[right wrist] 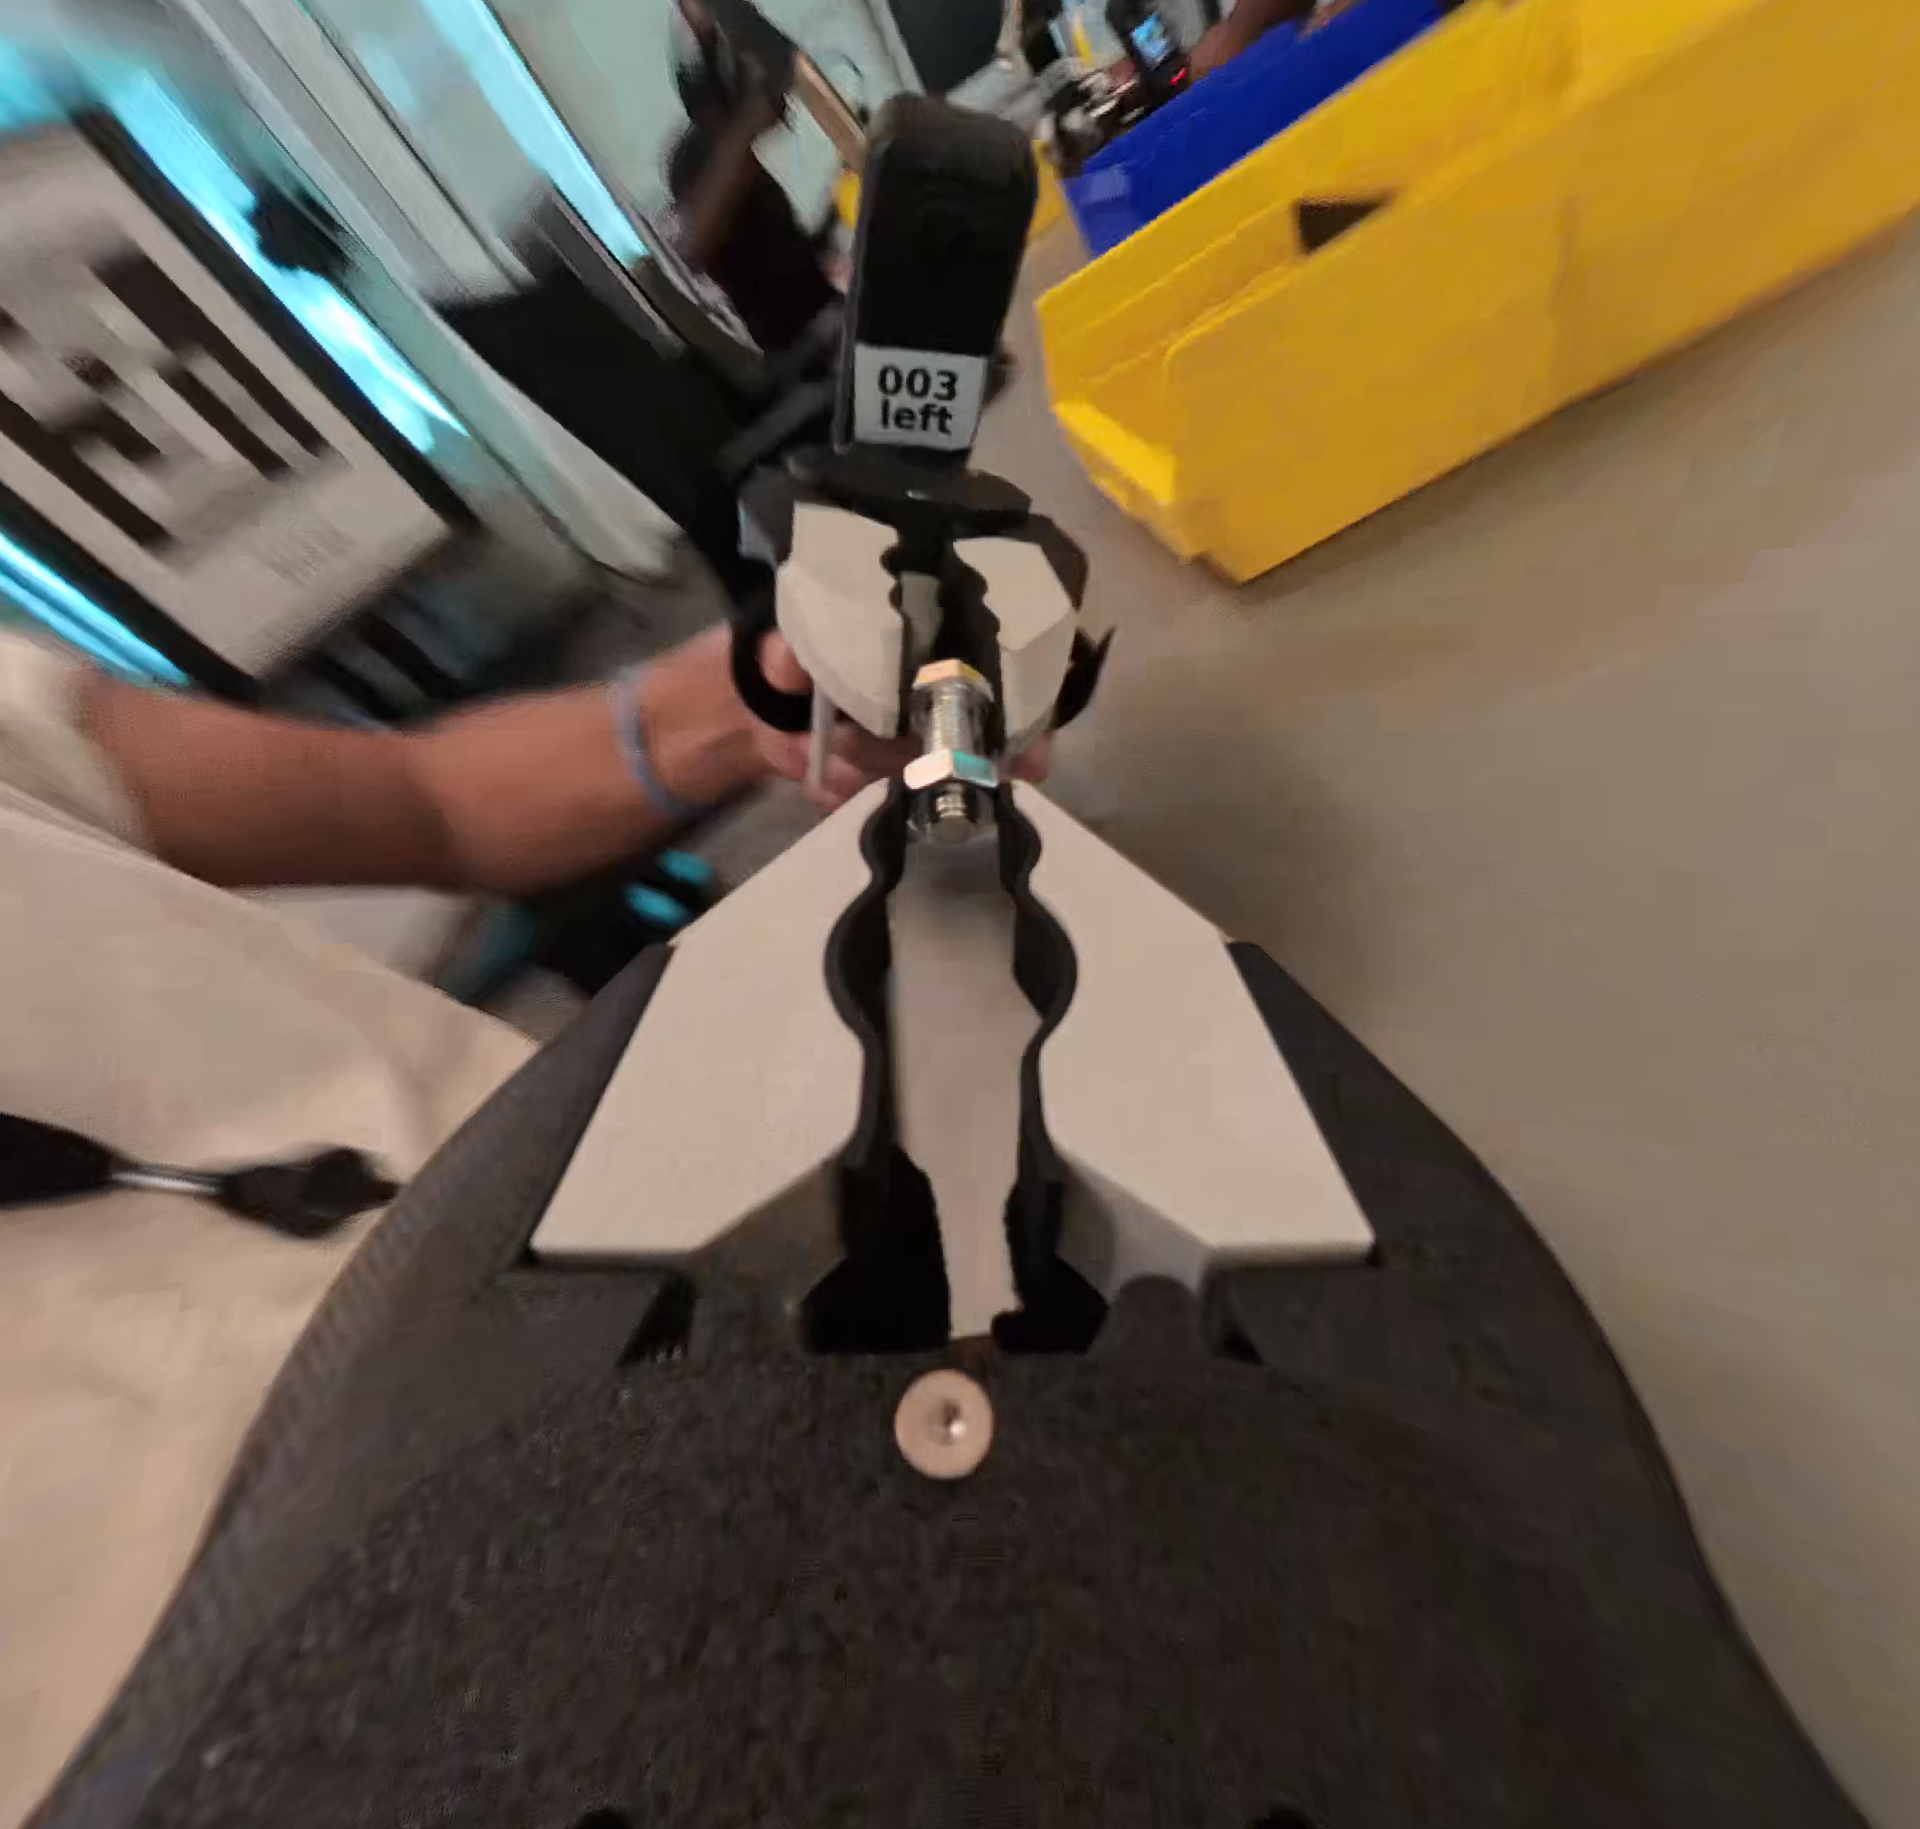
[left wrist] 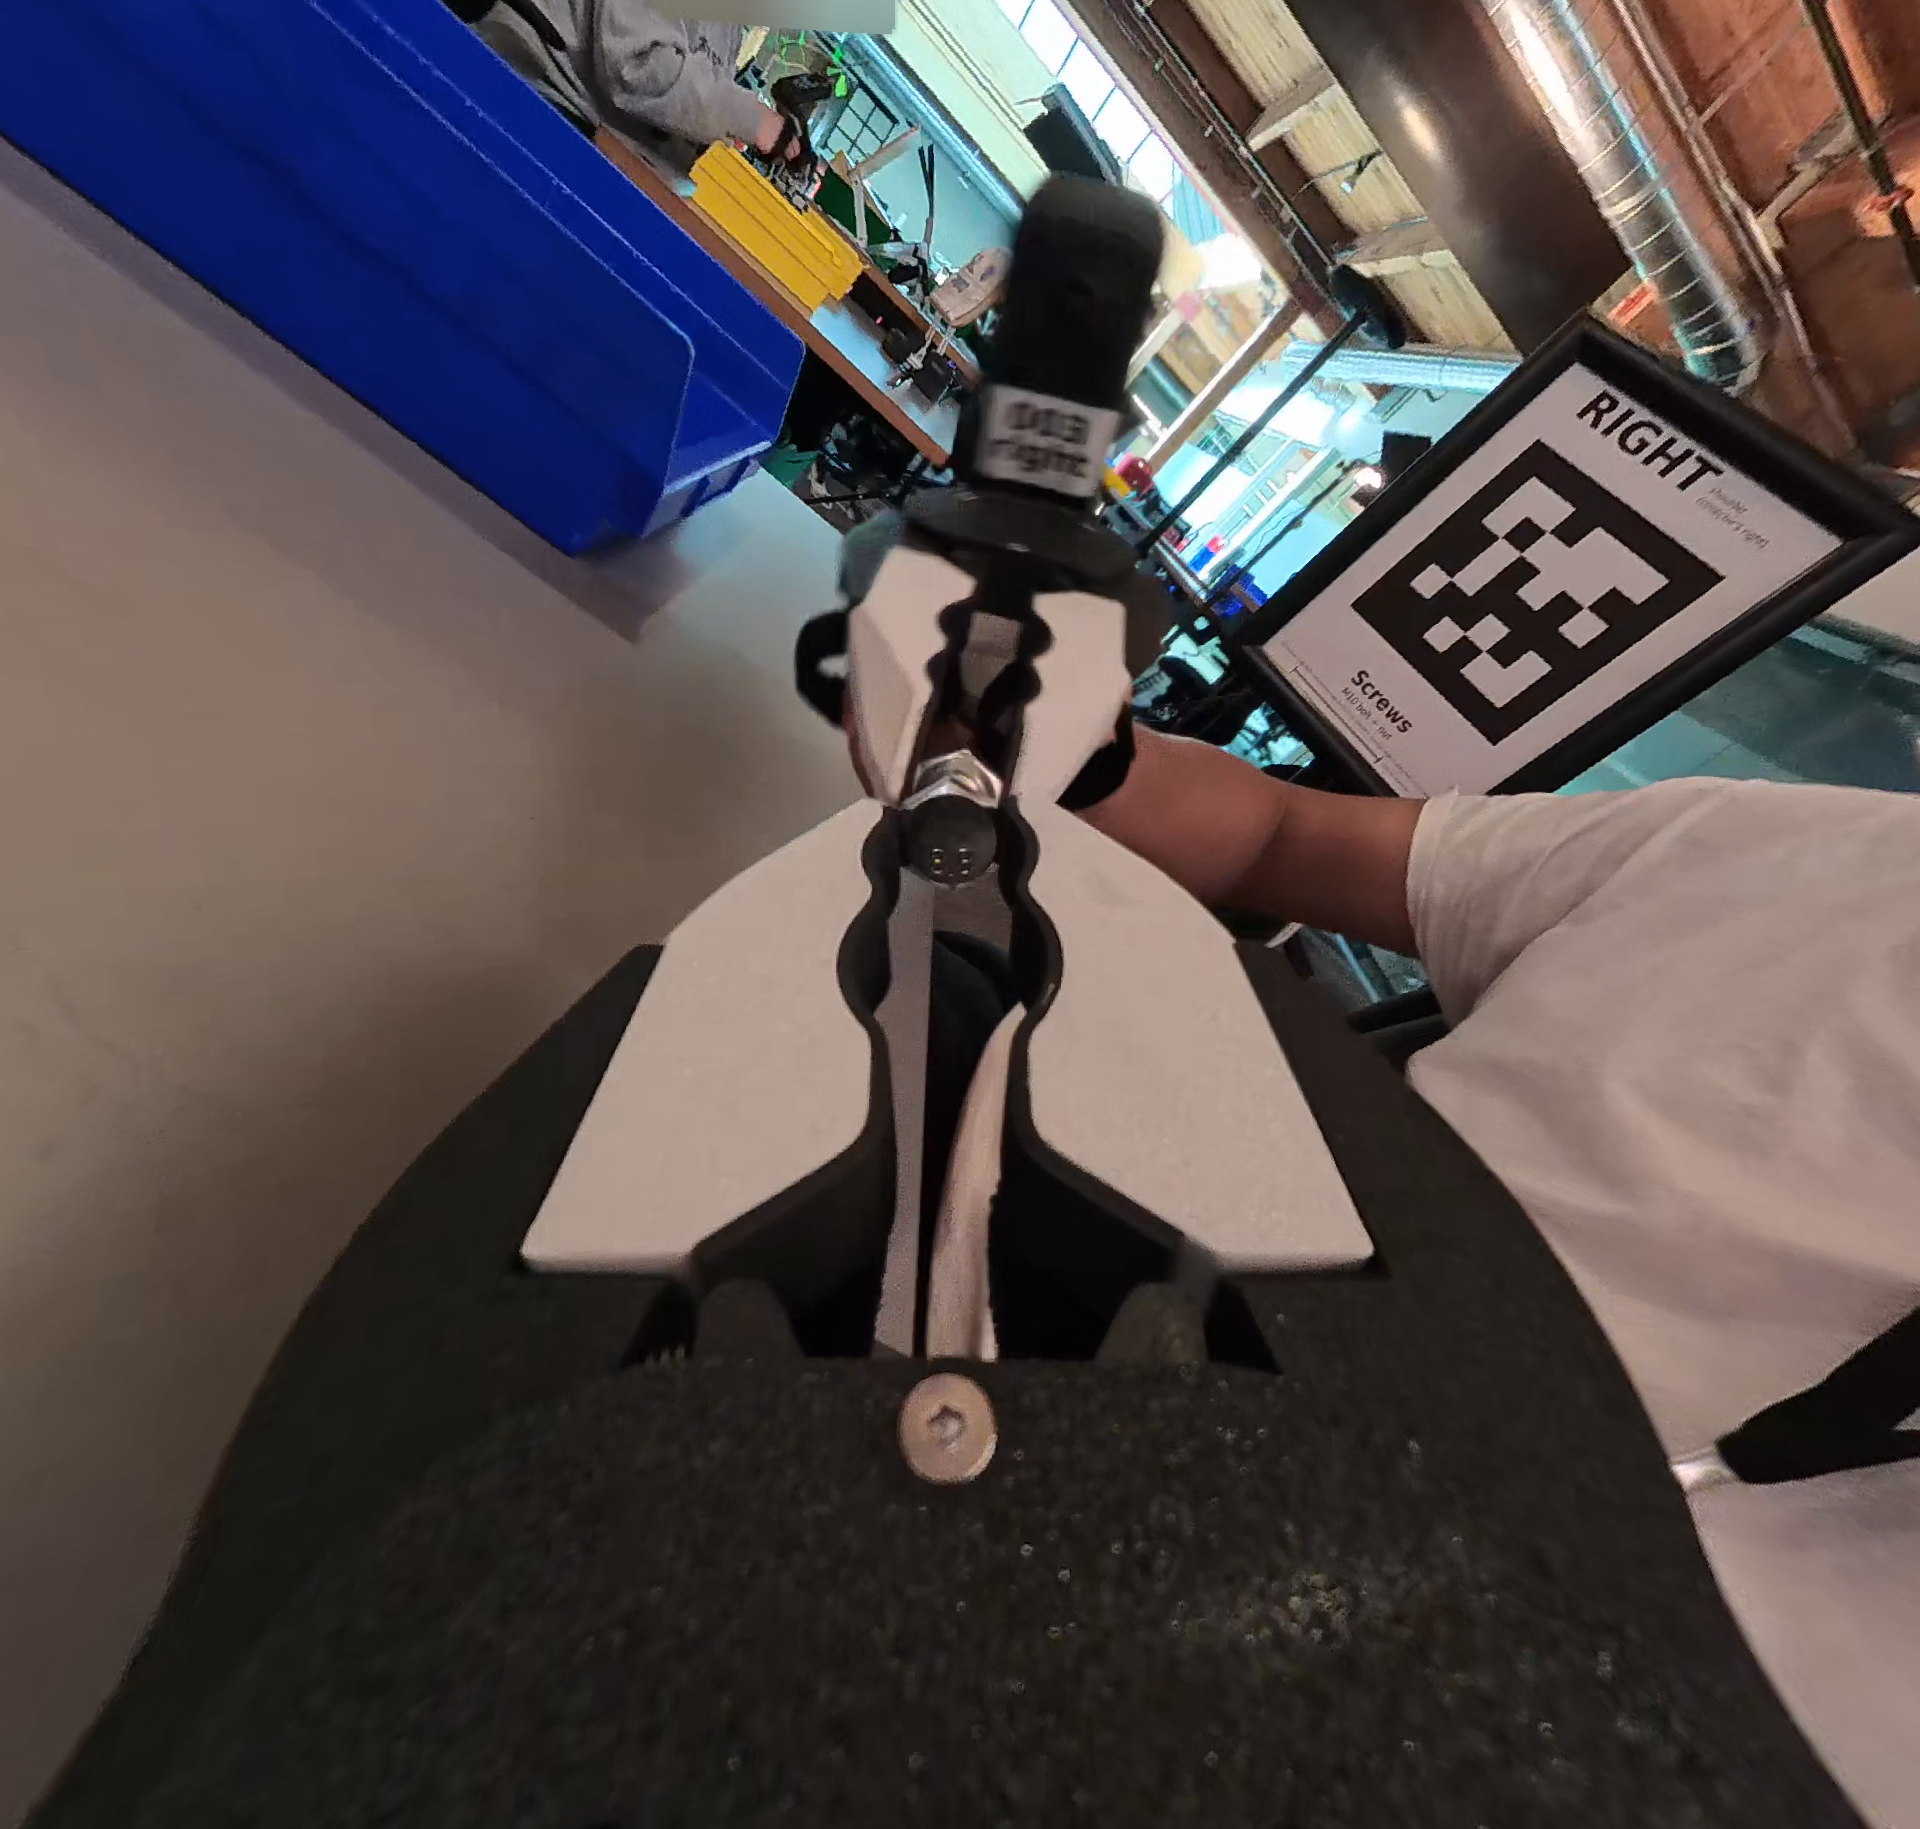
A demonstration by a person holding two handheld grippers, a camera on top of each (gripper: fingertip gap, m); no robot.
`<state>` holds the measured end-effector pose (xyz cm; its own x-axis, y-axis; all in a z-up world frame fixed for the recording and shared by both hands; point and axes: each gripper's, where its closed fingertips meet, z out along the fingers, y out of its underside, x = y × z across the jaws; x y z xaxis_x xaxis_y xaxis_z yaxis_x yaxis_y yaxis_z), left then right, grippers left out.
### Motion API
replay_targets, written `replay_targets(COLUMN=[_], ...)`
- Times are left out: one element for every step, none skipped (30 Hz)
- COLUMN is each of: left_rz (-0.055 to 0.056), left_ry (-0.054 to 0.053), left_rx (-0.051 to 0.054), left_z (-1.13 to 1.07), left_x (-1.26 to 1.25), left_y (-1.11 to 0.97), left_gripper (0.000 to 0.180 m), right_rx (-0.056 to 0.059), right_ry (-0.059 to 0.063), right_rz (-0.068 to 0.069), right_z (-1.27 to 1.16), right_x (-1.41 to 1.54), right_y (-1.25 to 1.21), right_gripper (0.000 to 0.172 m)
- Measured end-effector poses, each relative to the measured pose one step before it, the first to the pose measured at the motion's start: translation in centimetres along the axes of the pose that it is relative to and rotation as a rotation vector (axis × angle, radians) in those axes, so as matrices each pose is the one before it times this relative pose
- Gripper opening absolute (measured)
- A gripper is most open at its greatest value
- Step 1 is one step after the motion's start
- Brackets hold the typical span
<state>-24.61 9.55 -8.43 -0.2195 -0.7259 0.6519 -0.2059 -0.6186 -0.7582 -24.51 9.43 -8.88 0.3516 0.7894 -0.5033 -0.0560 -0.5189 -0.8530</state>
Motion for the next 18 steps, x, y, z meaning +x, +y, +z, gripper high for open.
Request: replay_targets(left_rz=[0.0187, 0.0161, 0.0032, -0.0139, -0.0212, -0.0223, -0.0181, -0.0126, -0.0093, -0.009, -0.0136, -0.0173, -0.0146, -0.0114, -0.0092, -0.0083, -0.0118, -0.0166], left_ry=[-0.0051, -0.01, -0.0149, -0.0035, 0.0137, 0.0099, 0.0035, 0.008, 0.0084, 0.0053, 0.0095, 0.0105, 0.003, 0.0004, -0.0005, -0.0048, -0.0051, -0.0036], left_rx=[-0.0069, -0.0056, 0.0038, 0.009, 0.0135, 0.0203, 0.0195, 0.0118, 0.0094, 0.01, 0.0075, 0.0046, 0.0028, -0.0011, -0.0023, 0.0004, -0.0004, -0.0044], left_z=[-0.054, -0.01, 0.004, 0.005, -0.011, -0.077, -0.111, -0.113, -0.112, -0.089, -0.054, -0.016, -0.011, -0.009, 0.014, 0.012, 0.028, 0.041], left_x=[-0.007, -0.1, -0.238, -0.17, 0.038, 0.012, -0.029, 0.06, 0.082, 0.037, 0.041, 0.016, -0.084, -0.112, -0.09, -0.11, -0.13, -0.147], left_y=[0.057, 0.06, -0.079, -0.125, -0.153, -0.234, -0.238, -0.163, -0.137, -0.15, -0.116, -0.056, -0.002, 0.066, 0.065, 0.028, 0.038, 0.118], left_gripper=[0.017, 0.017, 0.017, 0.017, 0.017, 0.017, 0.017, 0.017, 0.017, 0.017, 0.017, 0.017, 0.017, 0.017, 0.017, 0.017, 0.017, 0.017], right_rx=[0.0103, 0.0245, 0.0207, 0.0087, 0.0095, 0.0097, -0.0138, -0.0477, -0.0689, -0.0735, -0.0536, -0.024, -0.0052, 0.0339, 0.0377, 0.009, -0.0027, -0.0074], right_ry=[-0.0815, -0.0671, -0.0447, -0.0345, -0.026, -0.0084, 0.0248, 0.0617, 0.1001, 0.1416, 0.1478, 0.1244, 0.1295, 0.1237, 0.0589, 0.0331, 0.0352, 0.038], right_rz=[0.1663, 0.1278, 0.0793, 0.0276, -0.0242, -0.0547, -0.0738, -0.1104, -0.151, -0.1869, -0.2059, -0.1961, -0.1817, -0.1646, -0.1368, -0.0998, -0.0966, -0.1155], right_z=[0.036, -0.038, -0.003, -0.012, -0.028, 0.002, 0.058, 0.117, 0.091, -0.013, -0.092, -0.163, -0.284, -0.455, -0.378, -0.14, -0.018, -0.003], right_x=[-0.08, 0.086, 0.212, 0.04, -0.27, -0.407, -0.15, 0.271, 0.753, 1.202, 1.011, 0.458, 0.48, 0.514, 0.063, -0.004, 0.093, 0.055], right_y=[0.032, -0.192, -0.163, -0.112, -0.211, -0.302, -0.045, 0.439, 0.794, 0.872, 0.571, 0.105, -0.253, -0.785, -0.788, -0.357, -0.057, 0.075], right_gripper=[0.017, 0.017, 0.016, 0.017, 0.019, 0.028, 0.037, 0.045, 0.051, 0.054, 0.054, 0.054, 0.054, 0.052, 0.045, 0.045, 0.046, 0.047])
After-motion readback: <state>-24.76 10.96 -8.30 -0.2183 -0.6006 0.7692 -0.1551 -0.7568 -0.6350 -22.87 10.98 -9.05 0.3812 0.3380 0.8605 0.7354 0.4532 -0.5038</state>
